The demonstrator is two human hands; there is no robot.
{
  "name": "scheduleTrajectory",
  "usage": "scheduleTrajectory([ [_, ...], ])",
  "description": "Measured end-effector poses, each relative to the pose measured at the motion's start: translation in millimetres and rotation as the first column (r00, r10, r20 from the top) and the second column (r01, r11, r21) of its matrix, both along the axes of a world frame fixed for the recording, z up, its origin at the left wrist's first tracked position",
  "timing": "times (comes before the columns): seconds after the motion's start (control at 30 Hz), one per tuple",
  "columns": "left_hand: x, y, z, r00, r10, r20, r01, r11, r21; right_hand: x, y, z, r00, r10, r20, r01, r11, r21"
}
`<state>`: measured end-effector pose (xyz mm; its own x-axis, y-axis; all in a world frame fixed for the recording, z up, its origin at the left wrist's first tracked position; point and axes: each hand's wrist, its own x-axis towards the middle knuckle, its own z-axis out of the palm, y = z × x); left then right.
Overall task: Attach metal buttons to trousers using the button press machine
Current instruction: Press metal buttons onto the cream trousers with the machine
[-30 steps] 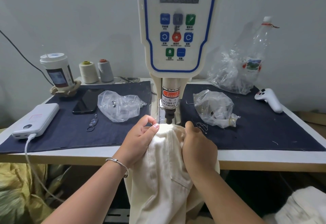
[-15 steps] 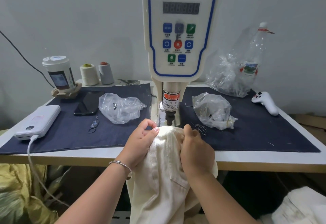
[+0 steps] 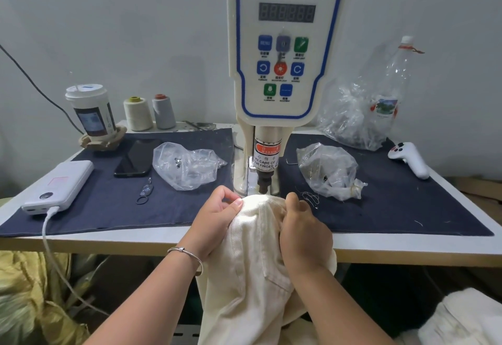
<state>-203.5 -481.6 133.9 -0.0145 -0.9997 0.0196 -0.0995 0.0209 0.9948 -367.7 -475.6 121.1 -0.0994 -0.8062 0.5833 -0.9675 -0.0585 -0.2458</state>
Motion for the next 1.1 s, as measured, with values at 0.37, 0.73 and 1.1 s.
scheduleTrajectory([
  [0.37, -0.5, -0.5, -1.5, 0.999, 0.040, 0.027, -0.040, 0.999, 0.010, -0.9, -0.8, -1.2, 1.000, -0.004, 0.018, 0.005, 0.999, -0.033],
  [0.73, -2.1, 1.4, 3.6, 1.000, 0.010, -0.011, -0.010, 1.000, 0.019, -0.8, 1.5, 7.8, 0.989, -0.050, 0.139, 0.043, 0.997, 0.057],
  [1.1, 9.8, 1.9, 22.9, 0.987, 0.010, -0.162, -0.011, 1.000, 0.000, -9.4, 7.5, 87.6, 0.144, -0.143, 0.979, -0.453, 0.870, 0.194],
])
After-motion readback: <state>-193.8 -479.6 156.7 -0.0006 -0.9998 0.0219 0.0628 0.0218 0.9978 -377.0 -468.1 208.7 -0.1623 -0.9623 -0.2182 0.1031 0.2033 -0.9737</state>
